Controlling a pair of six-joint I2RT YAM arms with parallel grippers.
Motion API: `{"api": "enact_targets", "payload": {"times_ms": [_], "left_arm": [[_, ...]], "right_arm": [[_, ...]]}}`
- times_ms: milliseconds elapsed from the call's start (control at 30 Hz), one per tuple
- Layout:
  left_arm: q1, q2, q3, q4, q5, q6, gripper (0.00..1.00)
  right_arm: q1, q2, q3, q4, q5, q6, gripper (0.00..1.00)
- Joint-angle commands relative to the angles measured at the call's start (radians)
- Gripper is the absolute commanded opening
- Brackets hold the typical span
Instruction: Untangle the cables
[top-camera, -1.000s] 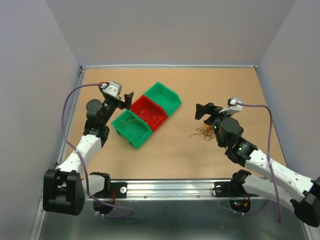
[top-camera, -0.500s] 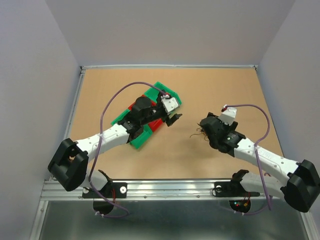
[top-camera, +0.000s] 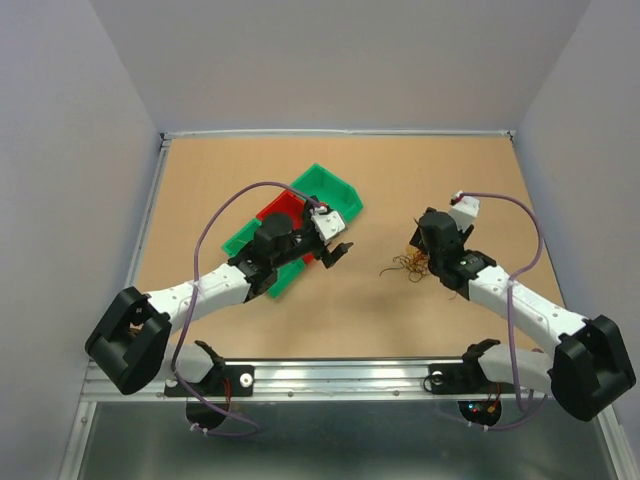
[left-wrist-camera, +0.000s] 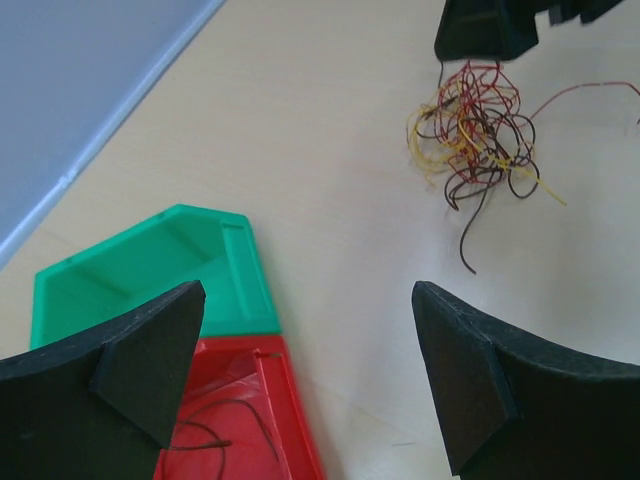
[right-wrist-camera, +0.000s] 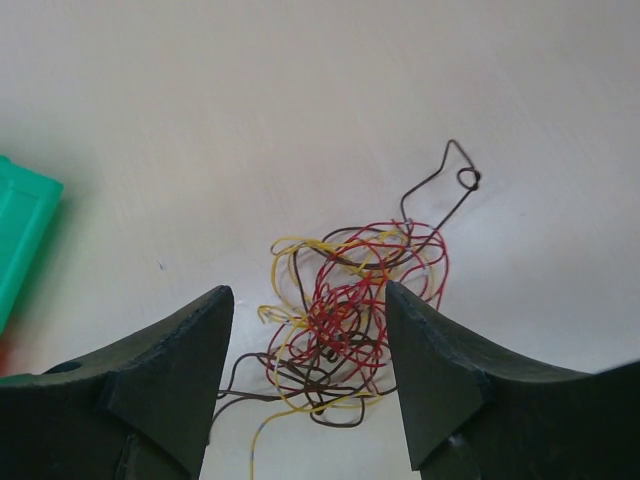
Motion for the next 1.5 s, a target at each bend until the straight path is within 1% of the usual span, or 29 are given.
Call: {"api": "enact_targets", "payload": {"times_ms": [0,100,233,267,300,333,367,433,467,500,567,633,767,867,900,933,1000,1100,1267,1400,1467], "left_arm": [[-0.004,-0.067,-0.013,0.098,-0.020,0.010,0.96],[-0.004,-0.060,-0.009,0.095,-0.020,0.011,0.96],[-0.004,-0.066,-0.015,0.101,-0.032,0.022,0.97],[-0.004,-0.067,-0.013,0.101,-0.035,0.021,0.96],[-0.004,-0.070,-0.017,0.101,-0.040,0.018,0.96],[-0.004,-0.069,-0.017,0.101,-0.038,0.021,0.96],[-0.004,-0.069,-0.017,0.102,-0.035,0.022,0.96],[-0.004,-0.064,-0.015,0.101,-0.041,0.027,0.96],[-0.006,-0.063,-0.015,0.104,-0.044,0.030,0.97],[-0.004,-0.061,-0.013,0.104,-0.050,0.030,0.96],[-0.004,-0.057,-0.015,0.105,-0.047,0.033,0.97],[-0.004,-0.052,-0.017,0.102,-0.018,0.048,0.97],[-0.004,-0.034,-0.012,0.092,0.028,0.071,0.98],[-0.004,-0.020,-0.004,0.050,0.106,0.084,0.99],[-0.004,-0.017,-0.003,0.041,0.127,0.090,0.99],[-0.004,-0.020,0.002,0.029,0.179,0.103,0.99],[-0.006,-0.024,0.003,-0.005,0.256,0.123,0.99],[-0.018,-0.032,0.008,-0.062,0.321,0.174,0.99],[-0.053,-0.011,0.026,-0.105,0.339,0.203,0.99],[-0.078,0.052,0.097,-0.181,0.338,0.163,0.99],[-0.082,0.078,0.123,-0.188,0.335,0.137,0.99]], "right_arm": [[-0.012,0.087,0.008,0.129,-0.107,-0.065,0.67],[-0.043,0.169,0.037,0.116,-0.156,-0.074,0.66],[-0.048,0.202,0.057,0.045,-0.155,-0.051,0.58],[-0.048,0.201,0.055,0.041,-0.152,-0.053,0.37],[-0.048,0.190,0.057,0.037,-0.150,-0.056,0.23],[-0.048,0.181,0.060,0.037,-0.155,-0.059,0.12],[-0.048,0.170,0.063,0.045,-0.194,-0.064,0.01],[-0.046,0.134,0.051,0.086,-0.262,-0.103,0.01],[-0.045,0.120,0.038,0.155,-0.358,-0.128,0.01],[-0.045,0.106,0.023,0.184,-0.406,-0.169,0.01],[-0.040,0.063,0.014,0.197,-0.472,-0.182,0.00],[-0.023,0.032,0.018,0.197,-0.506,-0.209,0.01],[0.049,-0.072,-0.009,0.248,-0.601,-0.258,0.01],[0.057,-0.142,-0.035,0.261,-0.584,-0.251,0.01],[0.057,-0.143,-0.040,0.260,-0.575,-0.248,0.01],[0.055,-0.165,-0.045,0.261,-0.569,-0.242,0.01],[0.055,-0.176,-0.052,0.261,-0.572,-0.241,0.00],[0.057,-0.173,-0.048,0.261,-0.552,-0.231,0.00],[0.055,-0.160,-0.040,0.266,-0.503,-0.203,0.01],[0.055,-0.153,-0.035,0.269,-0.425,-0.162,0.00],[0.055,-0.152,-0.038,0.275,-0.384,-0.143,0.01]]}}
